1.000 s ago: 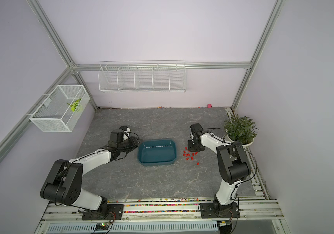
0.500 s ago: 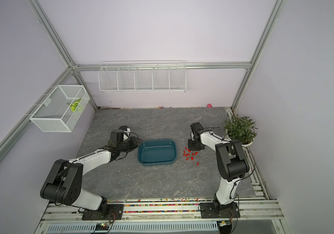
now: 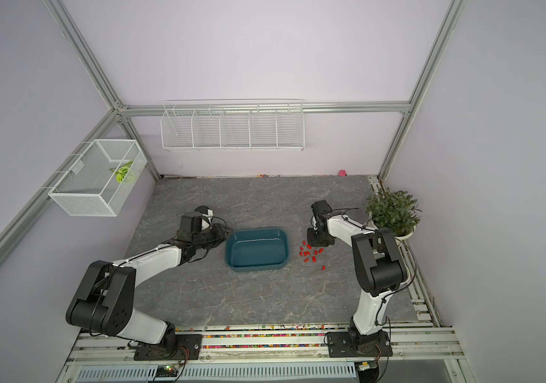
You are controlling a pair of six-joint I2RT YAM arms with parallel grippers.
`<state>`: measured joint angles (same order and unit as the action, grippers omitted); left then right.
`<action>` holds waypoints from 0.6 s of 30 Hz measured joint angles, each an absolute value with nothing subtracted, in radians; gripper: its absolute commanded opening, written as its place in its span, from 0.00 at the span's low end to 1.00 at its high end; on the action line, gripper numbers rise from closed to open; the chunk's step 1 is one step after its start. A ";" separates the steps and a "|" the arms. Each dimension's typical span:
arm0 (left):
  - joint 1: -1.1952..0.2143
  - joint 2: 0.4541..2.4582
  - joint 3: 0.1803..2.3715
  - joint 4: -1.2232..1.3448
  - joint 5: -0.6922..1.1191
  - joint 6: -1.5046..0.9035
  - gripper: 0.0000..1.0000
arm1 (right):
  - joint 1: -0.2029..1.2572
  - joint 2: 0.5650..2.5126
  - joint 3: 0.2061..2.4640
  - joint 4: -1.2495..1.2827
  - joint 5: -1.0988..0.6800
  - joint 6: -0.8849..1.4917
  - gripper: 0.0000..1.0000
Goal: Take the screw protection sleeves out of the storage box
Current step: Place the screw protection sleeve at the center of the board.
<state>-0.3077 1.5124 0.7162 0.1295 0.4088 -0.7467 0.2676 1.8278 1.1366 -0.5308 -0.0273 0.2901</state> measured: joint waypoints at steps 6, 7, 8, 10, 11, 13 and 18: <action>-0.308 1.513 0.717 0.130 0.409 -0.747 0.36 | 0.268 1.827 1.137 -0.531 -0.027 0.290 0.29; -0.308 1.513 0.717 0.130 0.409 -0.747 0.36 | 0.268 1.827 1.137 -0.531 -0.027 0.290 0.30; -0.308 1.513 0.717 0.130 0.409 -0.747 0.36 | 0.268 1.827 1.137 -0.531 -0.027 0.290 0.30; -0.308 1.513 0.717 0.130 0.409 -0.747 0.36 | 0.268 1.824 1.137 -0.532 -0.027 0.290 0.31; -0.308 1.513 0.717 0.130 0.409 -0.747 0.36 | 0.268 1.821 1.137 -0.533 -0.027 0.290 0.32; -0.308 1.515 0.720 0.128 0.409 -0.747 0.36 | 0.268 1.810 1.137 -0.535 -0.027 0.290 0.32; -0.308 1.518 0.723 0.129 0.409 -0.747 0.36 | 0.268 1.774 1.137 -0.535 -0.027 0.290 0.33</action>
